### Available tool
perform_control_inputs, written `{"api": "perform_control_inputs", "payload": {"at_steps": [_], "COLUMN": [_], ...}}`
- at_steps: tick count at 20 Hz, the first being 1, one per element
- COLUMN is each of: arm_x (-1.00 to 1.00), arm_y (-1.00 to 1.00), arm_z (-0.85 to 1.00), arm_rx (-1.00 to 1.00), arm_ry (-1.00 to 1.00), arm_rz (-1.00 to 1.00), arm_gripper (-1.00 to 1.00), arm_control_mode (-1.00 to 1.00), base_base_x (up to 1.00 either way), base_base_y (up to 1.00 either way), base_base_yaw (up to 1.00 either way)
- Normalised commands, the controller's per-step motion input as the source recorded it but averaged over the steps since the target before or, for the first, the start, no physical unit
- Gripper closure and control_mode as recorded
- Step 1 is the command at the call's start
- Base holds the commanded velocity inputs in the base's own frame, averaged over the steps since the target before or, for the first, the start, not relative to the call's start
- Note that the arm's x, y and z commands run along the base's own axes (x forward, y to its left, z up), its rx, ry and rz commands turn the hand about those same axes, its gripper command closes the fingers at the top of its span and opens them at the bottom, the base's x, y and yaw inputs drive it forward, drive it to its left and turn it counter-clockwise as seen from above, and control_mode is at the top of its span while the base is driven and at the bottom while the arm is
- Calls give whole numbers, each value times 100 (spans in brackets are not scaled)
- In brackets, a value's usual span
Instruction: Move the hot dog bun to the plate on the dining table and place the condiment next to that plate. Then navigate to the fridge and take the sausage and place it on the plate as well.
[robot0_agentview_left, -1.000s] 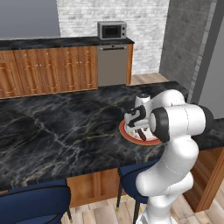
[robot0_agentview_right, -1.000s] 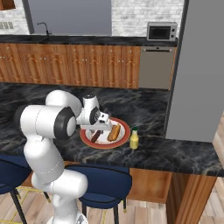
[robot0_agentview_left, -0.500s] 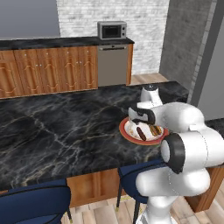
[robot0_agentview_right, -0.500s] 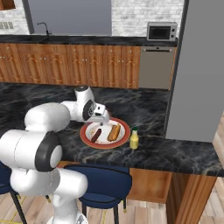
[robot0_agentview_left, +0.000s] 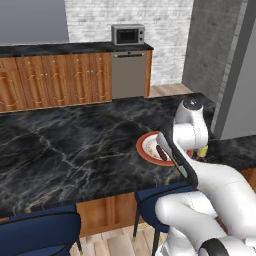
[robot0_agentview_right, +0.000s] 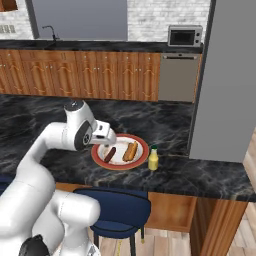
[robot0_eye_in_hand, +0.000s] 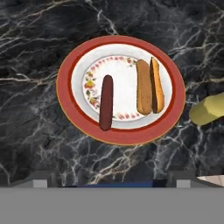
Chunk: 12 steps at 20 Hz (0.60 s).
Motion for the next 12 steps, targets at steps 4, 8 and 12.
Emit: {"api": "perform_control_inputs", "payload": {"at_steps": [4,8,12], "arm_x": [-100,-99,-77], "arm_y": [15,28,43], "arm_z": [32,28,17], "arm_rx": [0,0,5], "arm_ry": [0,1,15], "arm_rz": [0,0,4], "arm_gripper": [-100,-100,-100], "arm_control_mode": [-100,-100,-100], "base_base_x": [0,0,0], "base_base_y": [0,0,0], "base_base_yaw": [0,0,0]}}
